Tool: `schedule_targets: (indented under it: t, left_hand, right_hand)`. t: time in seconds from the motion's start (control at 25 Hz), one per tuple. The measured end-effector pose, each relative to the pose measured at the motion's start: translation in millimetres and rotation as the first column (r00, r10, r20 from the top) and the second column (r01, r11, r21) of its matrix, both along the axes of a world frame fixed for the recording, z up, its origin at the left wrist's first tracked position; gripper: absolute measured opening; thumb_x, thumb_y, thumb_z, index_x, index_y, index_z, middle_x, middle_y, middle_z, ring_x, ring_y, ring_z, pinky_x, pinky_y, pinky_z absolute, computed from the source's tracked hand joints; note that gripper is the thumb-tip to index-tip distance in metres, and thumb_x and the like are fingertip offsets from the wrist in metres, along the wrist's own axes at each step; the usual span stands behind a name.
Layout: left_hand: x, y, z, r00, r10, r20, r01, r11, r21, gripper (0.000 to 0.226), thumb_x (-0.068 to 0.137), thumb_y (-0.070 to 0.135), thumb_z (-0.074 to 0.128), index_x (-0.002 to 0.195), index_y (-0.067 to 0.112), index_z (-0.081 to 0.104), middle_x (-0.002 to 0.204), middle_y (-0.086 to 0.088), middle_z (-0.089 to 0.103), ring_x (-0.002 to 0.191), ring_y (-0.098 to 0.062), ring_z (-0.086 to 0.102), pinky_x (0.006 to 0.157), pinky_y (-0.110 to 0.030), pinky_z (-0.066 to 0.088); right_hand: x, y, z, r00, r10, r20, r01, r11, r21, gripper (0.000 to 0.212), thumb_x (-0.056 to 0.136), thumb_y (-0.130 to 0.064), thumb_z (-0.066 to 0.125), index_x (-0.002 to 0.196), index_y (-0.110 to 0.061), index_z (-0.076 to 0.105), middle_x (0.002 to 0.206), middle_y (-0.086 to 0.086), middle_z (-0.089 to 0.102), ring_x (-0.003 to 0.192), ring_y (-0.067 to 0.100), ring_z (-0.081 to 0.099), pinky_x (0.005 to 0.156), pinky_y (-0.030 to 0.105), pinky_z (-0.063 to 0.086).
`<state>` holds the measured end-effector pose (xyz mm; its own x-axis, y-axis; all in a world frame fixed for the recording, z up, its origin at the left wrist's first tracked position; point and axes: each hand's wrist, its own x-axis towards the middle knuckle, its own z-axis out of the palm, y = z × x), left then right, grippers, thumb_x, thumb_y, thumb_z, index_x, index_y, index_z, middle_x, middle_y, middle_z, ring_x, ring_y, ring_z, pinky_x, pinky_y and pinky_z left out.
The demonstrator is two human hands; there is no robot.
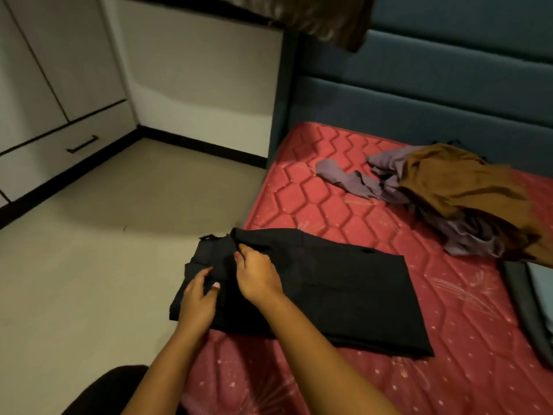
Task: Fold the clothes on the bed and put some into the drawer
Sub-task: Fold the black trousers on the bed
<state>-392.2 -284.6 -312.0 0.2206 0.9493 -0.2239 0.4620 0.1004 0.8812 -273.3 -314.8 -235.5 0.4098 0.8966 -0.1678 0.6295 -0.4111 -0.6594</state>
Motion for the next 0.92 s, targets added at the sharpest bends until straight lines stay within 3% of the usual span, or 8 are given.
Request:
schedule_targets:
  t: [0.2,0.36,0.44,0.52,0.64,0.8,0.84,0.92]
  left_hand:
    - [5.5,25.9,6.9,0.978,0.127,0.167,-0.081,0.962,-0.260,0.033,0.099,0.047,0.039,0.125,0.028,0.050,0.124,-0.004,0.059,0.114,-0.026,0.055,0.101,-0.044,0.044]
    - [1.8,30.5,-0.9,0.975,0.110,0.191,-0.037,0.936,-0.350,0.038,0.095,0.035,0.055,0.130,0.026,0.045,0.120,-0.003,0.059,0.106,-0.020,0.059,0.093,-0.038,0.049]
    - [2.2,29.1,1.2,0.970,0.126,0.208,-0.044,0.931,-0.362,0.039,0.096,0.030,0.055,0.132,0.019,0.046,0.115,-0.004,0.061,0.098,-0.017,0.061,0.081,-0.029,0.049]
    - [2.0,27.3,1.8,0.962,0.141,0.233,-0.044,0.925,-0.378,0.041,0.094,0.033,0.057,0.130,0.016,0.048,0.106,-0.004,0.064,0.090,-0.015,0.064,0.074,-0.025,0.050]
    - [5.5,21.8,1.9,0.997,0.023,0.072,0.001,0.947,-0.322,0.051,0.086,0.039,0.068,0.127,0.013,0.052,0.116,-0.008,0.064,0.102,-0.024,0.063,0.082,-0.033,0.052]
    - [24.9,10.8,21.5,0.948,-0.103,-0.301,0.040,0.977,-0.211,0.038,0.090,0.040,0.060,0.120,0.018,0.055,0.124,-0.009,0.059,0.116,-0.031,0.053,0.099,-0.041,0.038]
    - [29.9,8.7,27.5,0.940,-0.098,-0.326,0.028,0.976,-0.214,0.040,0.092,0.044,0.056,0.124,0.019,0.054,0.127,-0.008,0.058,0.119,-0.032,0.051,0.101,-0.043,0.033]
    - [46.5,1.6,42.2,0.977,-0.048,-0.207,0.005,0.979,-0.204,0.043,0.095,0.045,0.049,0.128,0.019,0.055,0.130,-0.008,0.058,0.120,-0.033,0.051,0.105,-0.046,0.034]
  right_hand:
    - [-23.7,16.1,-50.2,0.995,0.099,0.020,-0.096,0.989,-0.111,0.060,0.097,-0.029,0.046,0.152,-0.021,0.022,0.126,0.012,0.058,0.115,0.030,0.055,0.093,0.042,0.048]
    - [-30.8,20.2,-64.7,0.994,0.101,0.032,-0.100,0.995,-0.028,0.058,0.096,-0.011,0.047,0.151,-0.016,0.027,0.142,0.009,0.048,0.128,0.023,0.047,0.104,0.033,0.041]
    - [-35.6,16.1,-68.5,0.991,0.084,-0.108,-0.081,0.996,0.031,0.063,0.093,-0.005,0.053,0.150,-0.014,0.029,0.143,0.007,0.049,0.126,0.017,0.050,0.102,0.022,0.041]
    - [-35.2,6.1,-69.9,0.925,0.099,-0.367,-0.081,0.995,0.065,0.074,0.088,-0.003,0.062,0.150,-0.017,0.026,0.137,0.004,0.054,0.117,0.011,0.056,0.095,0.017,0.045]
    - [-22.0,-22.7,-67.6,0.781,0.131,-0.611,-0.091,0.991,0.097,0.084,0.083,0.010,0.064,0.146,-0.027,0.023,0.132,-0.003,0.049,0.120,0.010,0.051,0.089,0.020,0.050]
    - [-4.0,-81.3,-67.9,0.848,0.116,-0.518,-0.117,0.993,0.031,0.052,0.086,0.008,0.060,0.130,-0.018,0.052,0.113,-0.001,0.057,0.100,0.001,0.055,0.086,0.018,0.048]
    - [-2.7,-92.1,-69.1,0.869,0.140,-0.474,-0.149,0.989,0.019,0.045,0.086,0.006,0.059,0.124,-0.019,0.057,0.115,-0.001,0.060,0.102,-0.001,0.056,0.091,0.016,0.045]
    - [1.5,-103.2,-66.9,0.909,0.170,-0.381,-0.171,0.985,0.032,0.043,0.088,0.000,0.059,0.128,-0.018,0.055,0.128,-0.003,0.054,0.115,0.002,0.051,0.099,0.012,0.037]
